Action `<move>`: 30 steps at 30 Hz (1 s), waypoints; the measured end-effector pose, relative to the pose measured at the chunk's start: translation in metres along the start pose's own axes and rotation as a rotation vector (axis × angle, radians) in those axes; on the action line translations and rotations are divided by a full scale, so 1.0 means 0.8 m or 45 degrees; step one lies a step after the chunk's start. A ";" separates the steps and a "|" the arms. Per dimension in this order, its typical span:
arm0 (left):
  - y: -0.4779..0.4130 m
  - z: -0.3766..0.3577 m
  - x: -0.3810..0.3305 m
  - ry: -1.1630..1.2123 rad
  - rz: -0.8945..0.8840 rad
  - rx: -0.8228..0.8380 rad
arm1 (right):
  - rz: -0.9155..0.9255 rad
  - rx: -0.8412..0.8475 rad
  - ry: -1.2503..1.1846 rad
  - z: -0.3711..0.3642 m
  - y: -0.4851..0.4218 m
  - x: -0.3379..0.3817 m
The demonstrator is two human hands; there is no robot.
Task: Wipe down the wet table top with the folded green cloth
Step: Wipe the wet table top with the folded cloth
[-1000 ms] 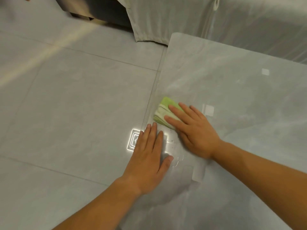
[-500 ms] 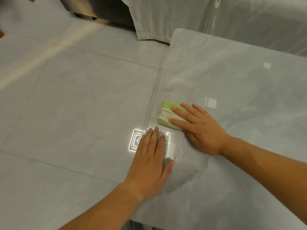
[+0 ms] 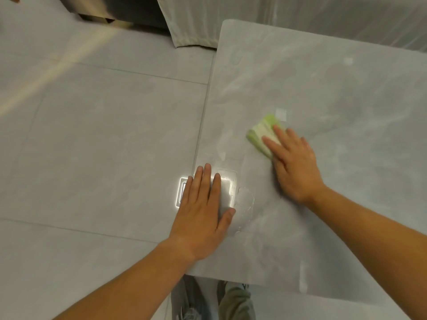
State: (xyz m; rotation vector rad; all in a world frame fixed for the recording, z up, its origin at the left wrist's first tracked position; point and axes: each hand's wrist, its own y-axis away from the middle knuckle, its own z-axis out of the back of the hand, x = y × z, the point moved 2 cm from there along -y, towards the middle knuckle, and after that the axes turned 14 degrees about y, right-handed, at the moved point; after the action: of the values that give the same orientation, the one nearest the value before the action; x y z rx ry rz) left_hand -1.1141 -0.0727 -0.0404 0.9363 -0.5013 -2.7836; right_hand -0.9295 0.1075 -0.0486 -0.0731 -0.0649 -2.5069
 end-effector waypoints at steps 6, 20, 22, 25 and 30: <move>0.010 -0.003 0.000 0.062 -0.025 -0.032 | -0.053 -0.035 -0.061 -0.002 0.094 0.063; 0.061 -0.037 0.006 -0.072 -0.151 -0.135 | 0.086 -0.010 -0.033 -0.007 -0.015 0.129; 0.069 -0.037 0.006 -0.048 -0.133 -0.172 | 0.348 -0.006 -0.001 -0.008 0.040 0.123; 0.092 -0.047 0.005 -0.042 -0.073 -0.188 | 0.669 0.074 0.027 -0.004 0.088 0.099; 0.101 -0.058 0.004 -0.092 -0.005 -0.210 | 0.375 0.061 -0.002 -0.003 0.019 0.107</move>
State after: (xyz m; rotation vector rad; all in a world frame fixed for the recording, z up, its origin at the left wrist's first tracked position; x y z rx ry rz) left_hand -1.0844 -0.1609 -0.0477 0.8049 -0.2737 -2.8189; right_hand -0.9893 0.0449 -0.0446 -0.0606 -0.1071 -2.2101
